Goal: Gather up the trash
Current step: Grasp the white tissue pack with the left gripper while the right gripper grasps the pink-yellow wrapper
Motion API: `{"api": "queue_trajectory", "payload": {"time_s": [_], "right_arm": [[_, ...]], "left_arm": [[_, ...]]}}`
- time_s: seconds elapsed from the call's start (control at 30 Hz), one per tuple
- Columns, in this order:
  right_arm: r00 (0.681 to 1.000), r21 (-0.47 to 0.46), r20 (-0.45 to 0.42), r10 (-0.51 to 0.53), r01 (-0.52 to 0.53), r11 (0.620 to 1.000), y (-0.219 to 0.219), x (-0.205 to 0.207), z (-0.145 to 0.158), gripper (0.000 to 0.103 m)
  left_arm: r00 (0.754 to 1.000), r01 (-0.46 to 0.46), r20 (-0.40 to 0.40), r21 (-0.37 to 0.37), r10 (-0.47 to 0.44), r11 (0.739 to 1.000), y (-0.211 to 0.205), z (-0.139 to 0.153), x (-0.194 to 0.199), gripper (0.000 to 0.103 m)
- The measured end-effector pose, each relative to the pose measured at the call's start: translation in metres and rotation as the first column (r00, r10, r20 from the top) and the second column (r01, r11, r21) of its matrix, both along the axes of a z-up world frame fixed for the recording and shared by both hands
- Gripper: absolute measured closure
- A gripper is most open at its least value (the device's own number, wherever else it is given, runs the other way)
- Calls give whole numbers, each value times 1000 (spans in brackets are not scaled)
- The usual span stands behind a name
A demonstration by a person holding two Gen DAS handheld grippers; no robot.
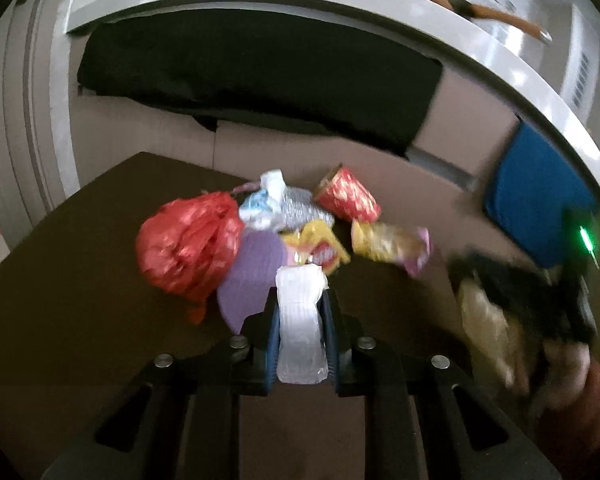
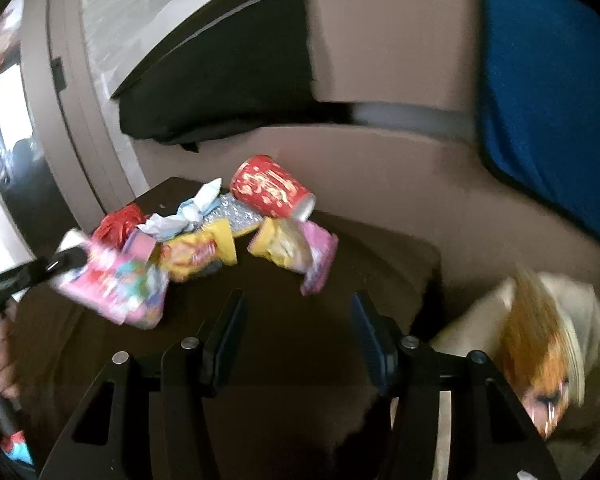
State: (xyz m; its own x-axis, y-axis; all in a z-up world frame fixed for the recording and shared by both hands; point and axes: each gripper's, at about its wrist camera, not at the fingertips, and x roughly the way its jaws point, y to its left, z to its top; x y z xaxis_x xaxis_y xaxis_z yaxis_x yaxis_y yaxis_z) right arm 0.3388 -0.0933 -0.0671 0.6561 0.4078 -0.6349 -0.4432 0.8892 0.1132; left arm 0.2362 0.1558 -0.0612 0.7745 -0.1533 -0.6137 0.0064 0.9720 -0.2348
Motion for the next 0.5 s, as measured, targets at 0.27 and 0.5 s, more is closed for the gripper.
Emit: {"api": "queue_trajectory", "payload": {"time_s": [0.27, 0.5], "right_arm": [[991, -37, -51, 122, -124, 992, 40, 78, 5, 52], [974, -50, -198, 107, -119, 992, 48, 87, -35, 56]], "left_arm": [[999, 22, -24, -55, -24, 998, 22, -9, -22, 83], [999, 34, -3, -96, -35, 995, 36, -15, -28, 83]]}}
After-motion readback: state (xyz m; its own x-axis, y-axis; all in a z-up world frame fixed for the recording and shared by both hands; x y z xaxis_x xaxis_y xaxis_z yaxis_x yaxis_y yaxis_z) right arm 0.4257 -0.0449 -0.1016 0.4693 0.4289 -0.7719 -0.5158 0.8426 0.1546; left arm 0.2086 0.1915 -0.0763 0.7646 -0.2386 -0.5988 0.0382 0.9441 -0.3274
